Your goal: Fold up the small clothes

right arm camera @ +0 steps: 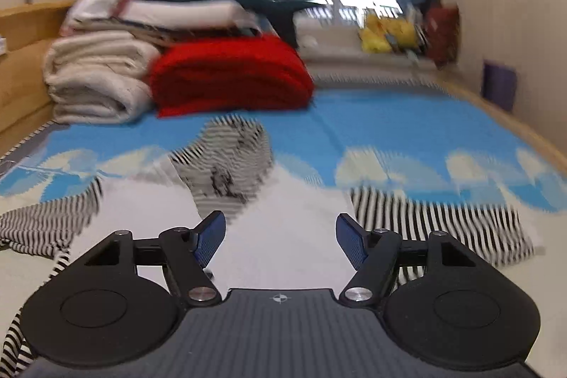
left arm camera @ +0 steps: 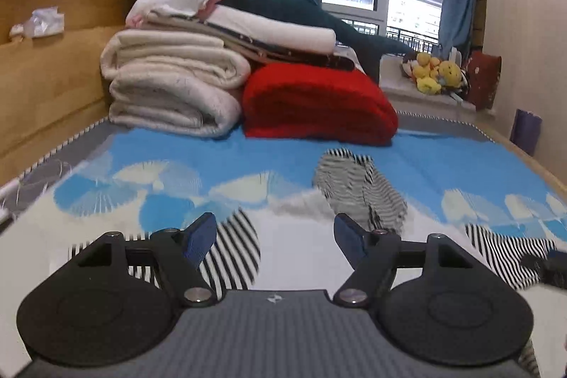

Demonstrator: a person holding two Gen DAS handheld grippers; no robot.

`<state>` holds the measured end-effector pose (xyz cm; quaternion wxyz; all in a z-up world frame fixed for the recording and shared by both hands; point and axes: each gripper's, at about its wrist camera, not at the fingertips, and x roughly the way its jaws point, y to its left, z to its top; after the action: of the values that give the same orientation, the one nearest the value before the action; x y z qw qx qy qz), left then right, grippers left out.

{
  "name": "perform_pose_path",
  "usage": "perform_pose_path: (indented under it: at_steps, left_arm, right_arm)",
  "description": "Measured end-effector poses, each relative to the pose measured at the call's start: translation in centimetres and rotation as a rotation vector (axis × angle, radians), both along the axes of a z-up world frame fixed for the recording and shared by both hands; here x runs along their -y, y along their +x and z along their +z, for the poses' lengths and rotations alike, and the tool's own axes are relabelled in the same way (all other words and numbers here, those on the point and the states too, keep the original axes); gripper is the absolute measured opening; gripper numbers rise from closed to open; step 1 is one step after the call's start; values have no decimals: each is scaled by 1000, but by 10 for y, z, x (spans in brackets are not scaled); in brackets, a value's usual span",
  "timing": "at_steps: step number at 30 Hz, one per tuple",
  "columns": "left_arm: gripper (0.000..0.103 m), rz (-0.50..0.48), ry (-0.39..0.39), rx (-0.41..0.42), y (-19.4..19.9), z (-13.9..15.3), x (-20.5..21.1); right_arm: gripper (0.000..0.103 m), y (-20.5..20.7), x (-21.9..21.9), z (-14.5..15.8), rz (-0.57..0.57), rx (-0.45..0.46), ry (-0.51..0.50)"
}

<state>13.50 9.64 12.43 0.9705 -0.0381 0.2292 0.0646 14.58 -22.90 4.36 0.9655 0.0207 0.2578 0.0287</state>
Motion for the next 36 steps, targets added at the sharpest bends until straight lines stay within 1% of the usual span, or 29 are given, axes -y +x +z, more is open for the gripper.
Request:
perform_pose_path:
  at_steps: [1,3,5,6,7,9,10,11,12,13,14,15,16,18,19,21,23,25,26,28,31,34,35,36]
  left_arm:
    - [77,-11,15,2,14,5,-3]
    - [70,-33,58,15,42,10,-11]
    - [66,-50,95,26,62,7,-21]
    - [60,-62,116,34,71,1,-27]
    - [57,-70,132,43,76,-8,-35]
    - [46,-71,133,31,84,-37,-55]
    - [41,-67,117,1,88,-54,-65]
    - [28,-57,95,-64,95,-72,-77]
    - [20,-23,72,-182,108,-88,-89]
    - [20,24,25,-248,116,-99,-105]
    - [20,54,-53,-271,123,-108,-124]
    - [20,79,-101,-291,128,-115,-140]
    - [20,118,-122,-309,133,-121,-157]
    - [23,211,-139,-365,138,-137,-188]
    - [25,254,-168,-395,139,-142,-202]
    - [36,381,-295,-450,136,-157,-239]
    - [41,492,-438,-485,128,-169,-270]
    - [41,589,-571,-505,116,-181,-297]
    - [41,632,-619,-508,112,-186,-308]
    - [41,693,-662,-505,104,-191,-326]
    - [41,756,-691,-503,97,-195,-342]
    - [39,785,-751,-483,91,-206,-358]
    - [38,787,-755,-469,90,-205,-359]
    - [36,784,-742,-461,93,-204,-358]
  right_arm:
    - [70,0,-2,1,-1,14,-4]
    - [70,1,-7,2,6,27,-30]
    - [70,1,-9,2,7,19,-38]
    - [70,4,-8,2,5,13,-37]
    - [70,4,-7,2,-2,9,-38]
    - [69,8,-6,3,-23,-3,-41]
    - [68,9,-6,3,-33,-12,-41]
    - [66,12,-6,4,-41,-18,-40]
    - [60,14,-7,4,-46,-20,-39]
    - [52,15,-7,5,-49,-20,-36]
    - [47,17,-9,5,-50,-21,-32]
    - [38,19,-10,5,-51,-22,-27]
    - [31,20,-11,5,-51,-24,-20]
    - [28,24,-14,7,-52,-30,-11]
    - [28,25,-16,7,-49,-33,-5]
    - [28,29,-19,7,-39,-42,2]
    - [28,34,-24,7,-25,-53,0]
    - [28,39,-29,6,-13,-63,-6]
    - [28,41,-31,5,-8,-70,-7]
    - [28,45,-36,4,1,-81,-9]
    - [28,48,-44,2,17,-89,-21]
    - [28,49,-49,3,26,-88,-25]
    - [28,49,-49,2,26,-89,-25]
    - [28,49,-50,3,26,-91,-25]
